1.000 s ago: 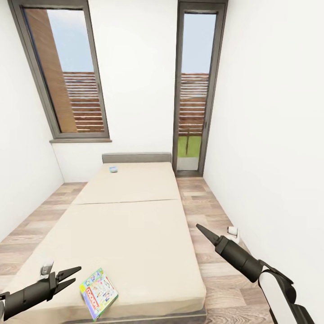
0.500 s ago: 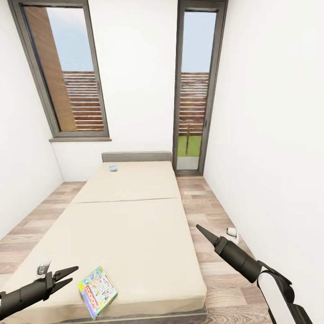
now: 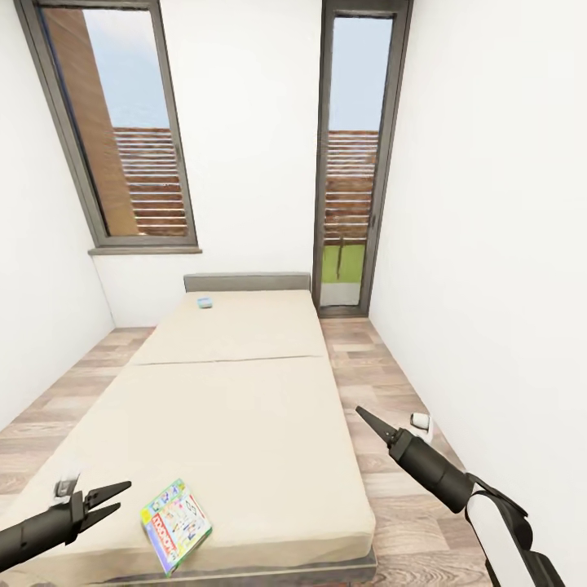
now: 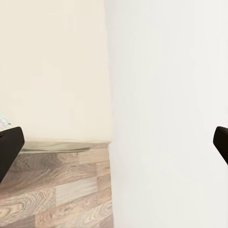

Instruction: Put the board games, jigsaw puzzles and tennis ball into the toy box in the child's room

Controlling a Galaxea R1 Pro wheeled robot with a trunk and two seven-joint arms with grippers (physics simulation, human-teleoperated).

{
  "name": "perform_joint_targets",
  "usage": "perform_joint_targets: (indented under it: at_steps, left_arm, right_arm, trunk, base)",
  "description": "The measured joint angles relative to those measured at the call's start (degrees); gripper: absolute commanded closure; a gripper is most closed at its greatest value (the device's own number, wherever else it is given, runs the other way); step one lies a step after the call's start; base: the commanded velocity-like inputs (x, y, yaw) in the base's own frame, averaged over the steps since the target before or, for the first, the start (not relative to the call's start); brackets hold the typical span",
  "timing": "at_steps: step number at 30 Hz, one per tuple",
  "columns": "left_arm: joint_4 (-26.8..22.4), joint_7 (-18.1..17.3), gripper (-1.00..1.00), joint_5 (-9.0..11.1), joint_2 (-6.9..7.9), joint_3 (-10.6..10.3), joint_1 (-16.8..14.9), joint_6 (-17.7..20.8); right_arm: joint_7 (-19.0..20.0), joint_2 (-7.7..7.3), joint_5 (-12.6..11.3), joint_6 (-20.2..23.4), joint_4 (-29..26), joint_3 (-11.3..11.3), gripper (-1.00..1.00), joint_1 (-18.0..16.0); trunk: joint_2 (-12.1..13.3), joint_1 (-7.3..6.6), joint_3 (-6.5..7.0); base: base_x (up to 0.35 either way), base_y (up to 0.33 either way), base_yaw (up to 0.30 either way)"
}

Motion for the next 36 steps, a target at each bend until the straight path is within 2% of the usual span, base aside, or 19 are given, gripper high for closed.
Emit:
perform_joint_targets:
  at_steps: [4, 11, 15, 36]
  left_arm:
    - [0.7, -0.3, -1.00, 0.1, 0.14, 0.1, 0.0, 0.1]
    - [1.2, -0.6, -1.00, 0.2, 1.71, 0.2, 0.0, 0.3]
    - [1.3, -1.0, -1.00, 0.3, 2.06, 0.2, 0.0, 0.3]
    - [2.2, -0.8, -1.00, 0.1, 2.15, 0.2, 0.0, 0.7]
  right_arm:
    - [0.0, 0.00, 0.0, 0.0, 0.1, 0.0, -1.00, 0.0]
    - [0.0, 0.00, 0.0, -0.1, 0.2, 0.0, -1.00, 0.0]
    - [0.0, 0.00, 0.0, -0.1, 0.2, 0.0, -1.00, 0.0]
    - [0.0, 0.00, 0.0, -0.4, 0.2, 0.0, -1.00, 0.0]
  trunk:
    - [-1.6, 0.88, -0.72]
    - [-4.4, 2.42, -1.98]
    - [-6.0, 3.30, -2.69]
    - [-14.4, 7.91, -6.47]
  base:
    - [0.000, 0.000, 0.000]
    - [0.000, 0.000, 0.000]
    - [0.000, 0.000, 0.000]
    - [0.000, 0.000, 0.000]
